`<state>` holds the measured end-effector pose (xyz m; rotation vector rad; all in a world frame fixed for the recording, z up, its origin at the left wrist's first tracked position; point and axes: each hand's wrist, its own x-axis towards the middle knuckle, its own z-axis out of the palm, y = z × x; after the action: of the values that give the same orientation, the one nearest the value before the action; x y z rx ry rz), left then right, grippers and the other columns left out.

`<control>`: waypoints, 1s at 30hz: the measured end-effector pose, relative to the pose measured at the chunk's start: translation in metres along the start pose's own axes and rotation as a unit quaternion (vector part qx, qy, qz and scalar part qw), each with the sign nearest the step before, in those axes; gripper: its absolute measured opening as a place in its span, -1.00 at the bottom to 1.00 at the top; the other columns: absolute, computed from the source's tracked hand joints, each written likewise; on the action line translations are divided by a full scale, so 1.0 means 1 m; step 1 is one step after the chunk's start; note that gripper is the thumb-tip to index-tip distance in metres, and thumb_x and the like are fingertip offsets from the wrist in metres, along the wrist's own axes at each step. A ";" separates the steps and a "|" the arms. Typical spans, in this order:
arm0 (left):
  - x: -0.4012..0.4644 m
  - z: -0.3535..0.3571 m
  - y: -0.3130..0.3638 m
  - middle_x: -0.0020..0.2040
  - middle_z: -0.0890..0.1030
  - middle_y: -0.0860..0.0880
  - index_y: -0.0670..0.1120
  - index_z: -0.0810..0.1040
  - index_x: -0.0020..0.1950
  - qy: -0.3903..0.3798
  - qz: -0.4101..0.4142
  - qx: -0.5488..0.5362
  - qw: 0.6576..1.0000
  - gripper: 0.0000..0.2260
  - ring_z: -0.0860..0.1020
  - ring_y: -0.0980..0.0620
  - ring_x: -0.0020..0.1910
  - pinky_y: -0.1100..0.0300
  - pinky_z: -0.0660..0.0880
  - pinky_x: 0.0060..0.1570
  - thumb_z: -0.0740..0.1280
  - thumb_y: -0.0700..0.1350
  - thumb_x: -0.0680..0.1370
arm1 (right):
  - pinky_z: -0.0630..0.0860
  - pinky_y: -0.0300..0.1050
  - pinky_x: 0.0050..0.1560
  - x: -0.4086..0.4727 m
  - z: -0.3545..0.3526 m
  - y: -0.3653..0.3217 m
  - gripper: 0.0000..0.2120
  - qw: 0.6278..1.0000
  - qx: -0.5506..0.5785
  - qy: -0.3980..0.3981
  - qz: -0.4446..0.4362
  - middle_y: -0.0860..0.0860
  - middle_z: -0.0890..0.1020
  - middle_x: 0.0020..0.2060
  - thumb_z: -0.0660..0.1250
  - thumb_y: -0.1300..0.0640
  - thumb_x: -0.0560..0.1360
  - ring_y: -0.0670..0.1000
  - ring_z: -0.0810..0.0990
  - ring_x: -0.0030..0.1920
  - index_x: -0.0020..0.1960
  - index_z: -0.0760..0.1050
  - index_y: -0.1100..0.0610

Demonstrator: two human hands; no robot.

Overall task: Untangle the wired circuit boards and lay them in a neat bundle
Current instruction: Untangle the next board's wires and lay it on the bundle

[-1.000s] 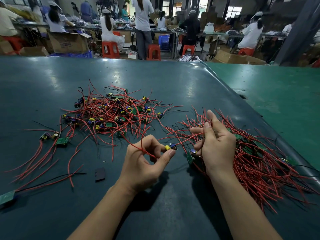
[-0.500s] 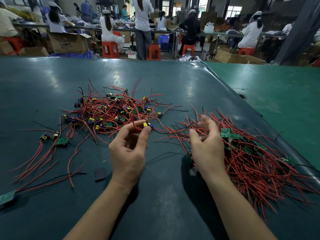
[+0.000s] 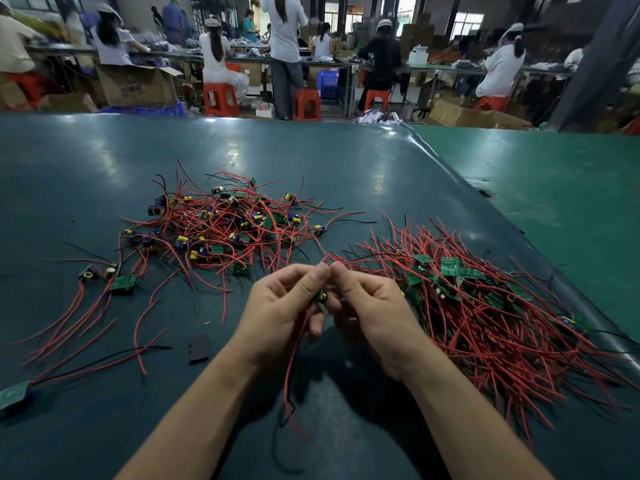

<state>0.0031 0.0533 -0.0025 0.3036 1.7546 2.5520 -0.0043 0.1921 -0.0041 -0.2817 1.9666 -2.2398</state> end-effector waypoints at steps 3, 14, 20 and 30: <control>-0.001 -0.001 -0.001 -0.40 0.60 -0.14 -0.18 0.58 -0.18 -0.013 -0.013 0.062 0.998 -0.80 0.42 0.06 -0.63 0.34 0.32 -0.62 0.40 -0.03 0.39 | 0.22 -0.29 -0.48 0.003 -0.003 0.001 -0.71 0.999 0.032 0.035 -0.001 0.03 0.54 -0.45 0.41 -0.08 0.38 -0.04 0.33 -0.49 -0.09 0.71 0.12; -0.006 0.004 -0.004 -0.47 0.57 -0.17 -0.17 0.55 -0.26 -0.082 -0.034 0.075 0.993 -0.82 0.43 0.02 -0.64 0.33 0.37 -0.59 0.47 -0.11 0.45 | 0.09 -0.33 -0.62 0.011 -0.010 -0.005 -0.87 0.972 0.167 0.166 0.006 -0.06 0.22 -0.63 0.48 0.24 0.33 -0.13 0.10 -0.63 -0.22 0.56 0.26; -0.012 0.006 -0.006 -0.48 0.56 -0.10 -0.11 0.57 -0.29 -0.127 -0.052 0.085 0.987 -0.81 0.45 -0.04 -0.49 0.32 0.36 -0.58 0.47 -0.02 0.39 | 0.20 -0.33 -0.59 0.015 -0.025 -0.007 -0.81 0.938 0.149 0.305 -0.069 -0.10 0.35 -0.64 0.46 0.30 0.45 -0.16 0.23 -0.64 -0.30 0.57 0.14; -0.016 0.008 -0.003 -0.51 0.52 -0.18 -0.18 0.54 -0.31 -0.142 -0.072 0.066 0.985 -0.84 0.41 0.06 -0.67 0.36 0.32 -0.64 0.42 -0.16 0.42 | 0.48 -0.30 -0.32 0.017 -0.032 -0.001 -0.81 0.892 -0.089 0.393 -0.205 -0.18 0.63 -0.45 0.46 0.18 0.49 -0.19 0.54 -0.41 -0.25 0.63 -0.04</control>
<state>0.0203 0.0595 -0.0051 0.4973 1.7683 2.1724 -0.0283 0.2195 -0.0065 0.2821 2.7274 -2.7219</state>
